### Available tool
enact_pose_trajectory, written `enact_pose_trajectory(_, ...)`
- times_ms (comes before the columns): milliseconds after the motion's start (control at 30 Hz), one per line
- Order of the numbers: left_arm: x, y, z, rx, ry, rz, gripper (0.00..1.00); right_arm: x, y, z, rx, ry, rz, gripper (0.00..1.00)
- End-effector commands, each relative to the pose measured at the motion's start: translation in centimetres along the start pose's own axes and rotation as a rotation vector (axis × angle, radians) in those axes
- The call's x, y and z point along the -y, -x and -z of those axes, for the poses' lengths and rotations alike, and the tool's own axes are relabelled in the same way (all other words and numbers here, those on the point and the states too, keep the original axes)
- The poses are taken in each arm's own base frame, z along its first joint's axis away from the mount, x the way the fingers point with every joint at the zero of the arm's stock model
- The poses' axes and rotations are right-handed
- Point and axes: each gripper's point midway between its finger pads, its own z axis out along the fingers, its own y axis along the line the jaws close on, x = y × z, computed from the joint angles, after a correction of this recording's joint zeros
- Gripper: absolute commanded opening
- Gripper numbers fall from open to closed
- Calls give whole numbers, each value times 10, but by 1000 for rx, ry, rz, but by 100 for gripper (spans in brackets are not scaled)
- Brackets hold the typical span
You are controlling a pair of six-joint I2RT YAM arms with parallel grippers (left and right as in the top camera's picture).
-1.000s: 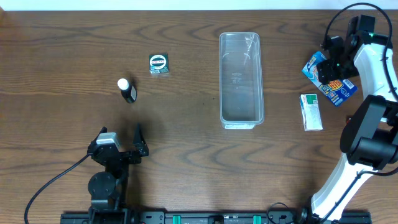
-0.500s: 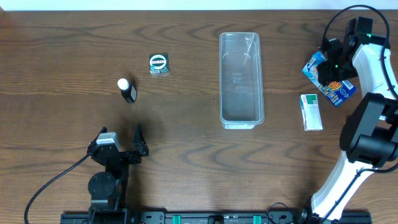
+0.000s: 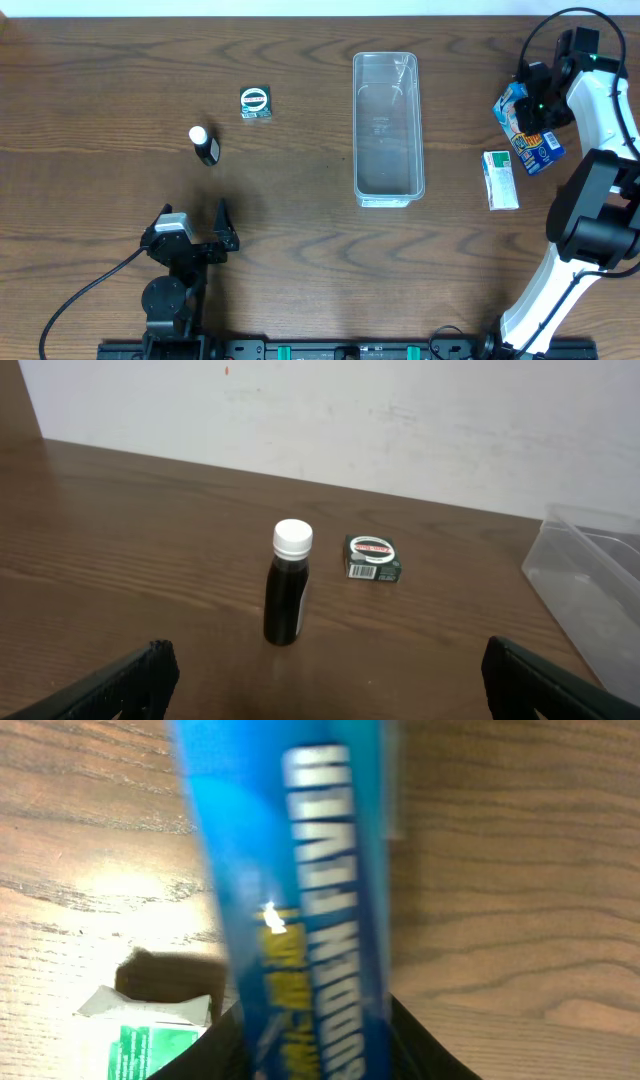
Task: Pack container
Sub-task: 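Lower the right gripper onto the blue box and close on it, then lift the blue box upright with the right gripper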
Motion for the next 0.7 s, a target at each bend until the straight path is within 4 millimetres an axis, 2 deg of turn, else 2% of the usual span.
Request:
enact_pose_trajectory(0, -7, -16, -1, -46, 32, -9, 98, -1, -4, -6, -14, 14, -43, 31)
enact_pose_trajectory(300, -7, -16, -1, -46, 32, -9, 98, -7, -1, -6, 0, 46, -87, 23)
enact_pose_trajectory(433, -7, -16, -1, -46, 32, -9, 98, -8, 0, -6, 3, 52, -108, 14)
enact_pose_trajectory(567, -7, -16, -1, -46, 32, -9, 98, -9, 1, -5, 8, 58, -121, 19)
enact_pose_trajectory(667, -7, -16, -1, -46, 32, -9, 98, -10, 5, -1, 27, 72, -141, 18)
